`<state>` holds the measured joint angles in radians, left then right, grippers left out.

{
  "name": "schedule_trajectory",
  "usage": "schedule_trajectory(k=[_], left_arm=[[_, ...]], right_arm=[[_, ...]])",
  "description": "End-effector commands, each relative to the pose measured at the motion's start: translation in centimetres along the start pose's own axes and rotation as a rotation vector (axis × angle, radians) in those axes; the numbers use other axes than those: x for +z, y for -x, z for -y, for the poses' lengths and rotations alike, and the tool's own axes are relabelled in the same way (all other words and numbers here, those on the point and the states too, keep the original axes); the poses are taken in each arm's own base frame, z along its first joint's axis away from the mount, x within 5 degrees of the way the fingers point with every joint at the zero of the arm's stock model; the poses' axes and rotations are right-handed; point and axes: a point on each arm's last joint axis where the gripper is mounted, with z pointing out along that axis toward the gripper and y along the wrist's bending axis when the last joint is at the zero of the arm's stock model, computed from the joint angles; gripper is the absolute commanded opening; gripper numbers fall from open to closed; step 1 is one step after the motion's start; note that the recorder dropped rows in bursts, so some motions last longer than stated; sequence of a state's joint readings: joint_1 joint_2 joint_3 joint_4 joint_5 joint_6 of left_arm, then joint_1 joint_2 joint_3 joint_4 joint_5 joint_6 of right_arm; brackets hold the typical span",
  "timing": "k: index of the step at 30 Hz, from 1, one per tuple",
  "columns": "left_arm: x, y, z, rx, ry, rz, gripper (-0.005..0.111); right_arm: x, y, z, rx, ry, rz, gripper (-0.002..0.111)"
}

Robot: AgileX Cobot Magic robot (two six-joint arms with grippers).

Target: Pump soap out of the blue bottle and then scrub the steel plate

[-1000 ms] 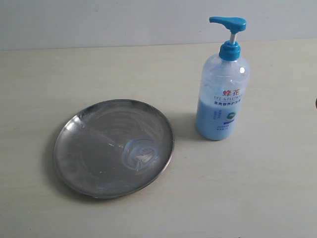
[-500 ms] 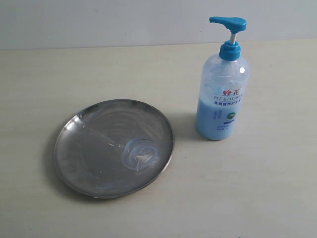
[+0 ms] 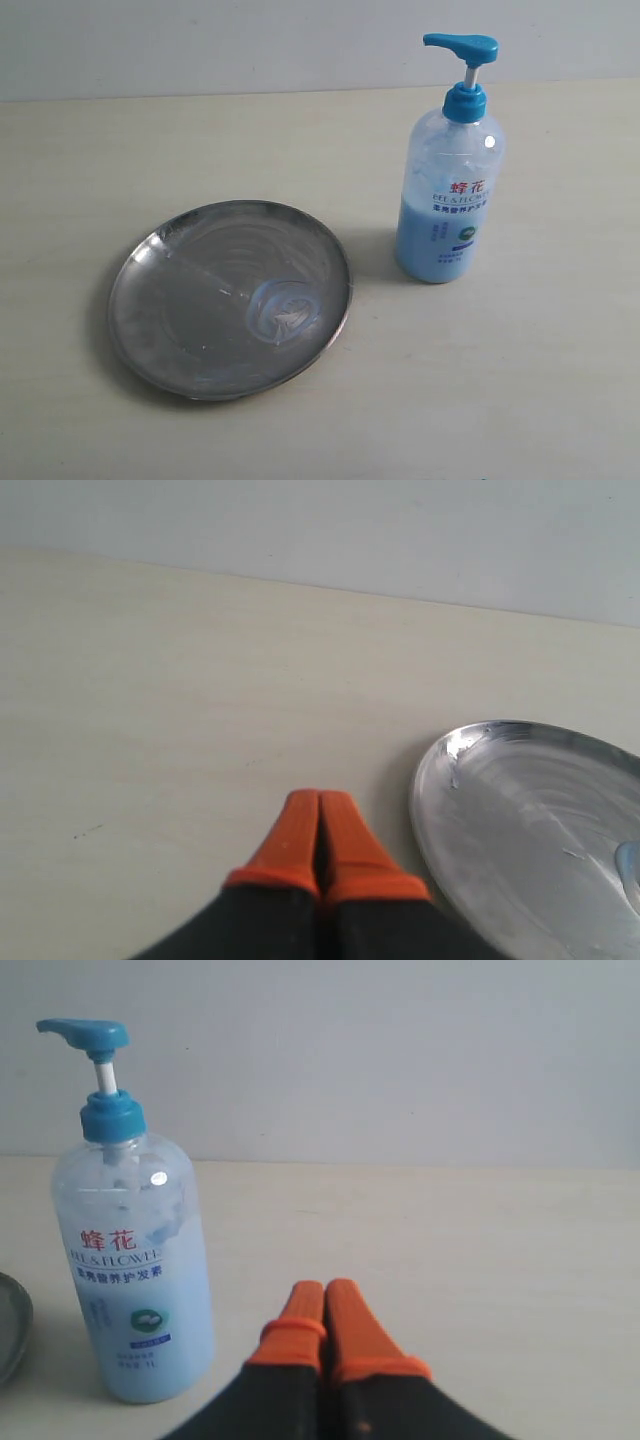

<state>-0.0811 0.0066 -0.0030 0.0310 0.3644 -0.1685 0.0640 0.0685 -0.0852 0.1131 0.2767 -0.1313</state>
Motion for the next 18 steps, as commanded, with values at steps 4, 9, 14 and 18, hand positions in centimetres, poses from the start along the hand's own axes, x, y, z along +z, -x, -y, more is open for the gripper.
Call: schedule_trajectory(k=[4, 9, 14, 18], left_arm=[[0.0, 0.0, 0.0, 0.005, 0.004, 0.012, 0.000], [0.0, 0.0, 0.0, 0.005, 0.004, 0.012, 0.000], [0.0, 0.0, 0.0, 0.005, 0.004, 0.012, 0.000], [0.0, 0.0, 0.0, 0.005, 0.004, 0.012, 0.000]], right_arm=[[0.0, -1.7, 0.1, -0.023, -0.018, 0.031, 0.000], [0.1, -2.2, 0.5, 0.059, -0.058, 0.016, 0.000], [0.1, -2.2, 0.5, 0.059, -0.059, 0.016, 0.000], [0.1, -2.2, 0.5, 0.010, -0.063, 0.013, 0.000]])
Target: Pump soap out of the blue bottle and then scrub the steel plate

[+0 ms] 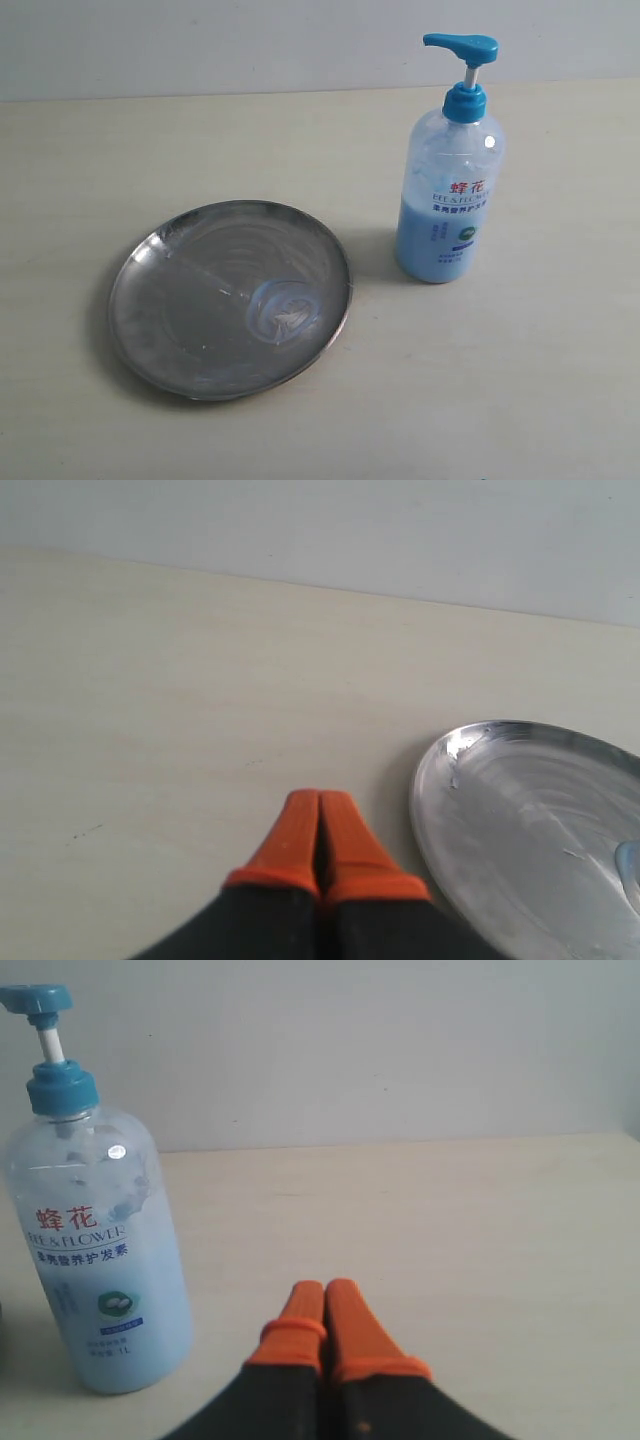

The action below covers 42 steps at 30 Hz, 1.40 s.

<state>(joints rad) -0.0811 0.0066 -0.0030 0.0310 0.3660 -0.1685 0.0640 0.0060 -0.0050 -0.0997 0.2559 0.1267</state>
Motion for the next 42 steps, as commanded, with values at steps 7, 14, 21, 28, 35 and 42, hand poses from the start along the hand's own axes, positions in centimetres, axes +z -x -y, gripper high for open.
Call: schedule_trajectory(k=[7, 14, 21, 28, 35, 42], left_arm=[[-0.01, 0.02, -0.03, 0.005, 0.003, 0.014, 0.000], [-0.01, 0.02, -0.03, 0.005, 0.003, 0.014, 0.000], [-0.01, 0.02, 0.02, 0.030, -0.007, 0.013, 0.000], [-0.01, 0.02, 0.02, 0.030, -0.007, 0.013, 0.000], [-0.01, 0.02, 0.02, 0.028, -0.007, 0.013, 0.000], [-0.01, 0.02, 0.02, 0.028, -0.007, 0.013, 0.000]], right_arm=[[-0.01, -0.30, 0.07, -0.042, -0.008, -0.017, 0.000], [-0.01, -0.30, 0.07, -0.042, -0.008, -0.017, 0.000], [-0.01, -0.32, 0.07, -0.040, -0.009, -0.019, 0.000], [-0.01, -0.32, 0.07, -0.035, -0.009, -0.019, 0.000], [-0.01, -0.32, 0.07, -0.035, -0.009, -0.019, 0.000], [-0.01, -0.32, 0.07, -0.035, -0.009, -0.019, 0.000]])
